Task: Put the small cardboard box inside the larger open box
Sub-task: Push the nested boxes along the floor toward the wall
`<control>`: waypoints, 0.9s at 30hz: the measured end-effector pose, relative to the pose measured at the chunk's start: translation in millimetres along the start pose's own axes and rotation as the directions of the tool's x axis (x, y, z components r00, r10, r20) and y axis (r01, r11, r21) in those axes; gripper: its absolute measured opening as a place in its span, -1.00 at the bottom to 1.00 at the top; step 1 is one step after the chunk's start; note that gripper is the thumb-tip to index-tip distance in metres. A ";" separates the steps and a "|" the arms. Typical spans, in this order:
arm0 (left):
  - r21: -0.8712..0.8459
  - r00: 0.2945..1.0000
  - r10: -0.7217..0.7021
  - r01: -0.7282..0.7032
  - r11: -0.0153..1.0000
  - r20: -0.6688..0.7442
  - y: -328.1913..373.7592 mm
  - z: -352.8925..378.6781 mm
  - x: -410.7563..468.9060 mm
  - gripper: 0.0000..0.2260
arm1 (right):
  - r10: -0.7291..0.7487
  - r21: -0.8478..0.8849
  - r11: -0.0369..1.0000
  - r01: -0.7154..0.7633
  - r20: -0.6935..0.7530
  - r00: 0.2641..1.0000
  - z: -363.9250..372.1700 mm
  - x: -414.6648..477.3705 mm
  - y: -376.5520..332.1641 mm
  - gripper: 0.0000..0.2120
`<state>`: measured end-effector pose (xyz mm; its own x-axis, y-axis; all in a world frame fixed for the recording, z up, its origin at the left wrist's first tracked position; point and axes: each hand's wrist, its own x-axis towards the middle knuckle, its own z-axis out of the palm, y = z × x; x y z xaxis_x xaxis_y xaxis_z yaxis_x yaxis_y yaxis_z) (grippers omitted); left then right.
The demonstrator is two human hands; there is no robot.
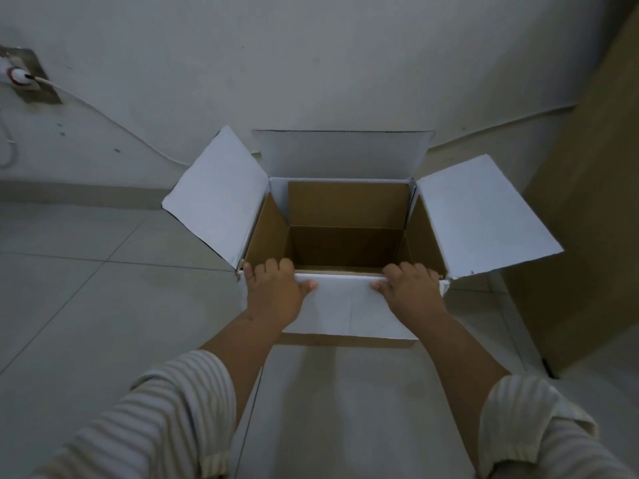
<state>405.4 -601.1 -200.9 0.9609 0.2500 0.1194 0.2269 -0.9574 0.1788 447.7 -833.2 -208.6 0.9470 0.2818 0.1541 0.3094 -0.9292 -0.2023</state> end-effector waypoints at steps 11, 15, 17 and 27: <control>0.010 0.999 0.046 -0.046 0.999 -0.020 73.2 16.2 4.7 -0.55 | 0.035 0.015 0.999 -0.034 -0.060 0.998 -8.7 -2.2 74.3 -0.74; -0.003 0.998 0.051 -0.051 0.999 -0.042 94.5 22.7 12.0 -0.56 | 0.044 0.015 0.999 -0.043 -0.086 0.995 -10.4 4.4 95.9 -0.75; -0.003 0.998 0.054 -0.054 0.999 -0.045 106.1 25.4 16.2 -0.56 | 0.053 0.021 0.998 -0.051 -0.092 0.994 -13.4 7.5 106.9 -0.76; -0.019 0.997 0.065 -0.066 0.998 -0.035 158.6 36.8 37.6 -0.58 | 0.076 0.029 0.997 -0.074 -0.083 0.994 -26.1 23.3 157.1 -0.74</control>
<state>483.4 -748.9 -204.0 0.9675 0.1919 0.1644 0.1600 -0.9688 0.1893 516.1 -978.8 -211.6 0.9574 0.1896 0.2177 0.2410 -0.9401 -0.2410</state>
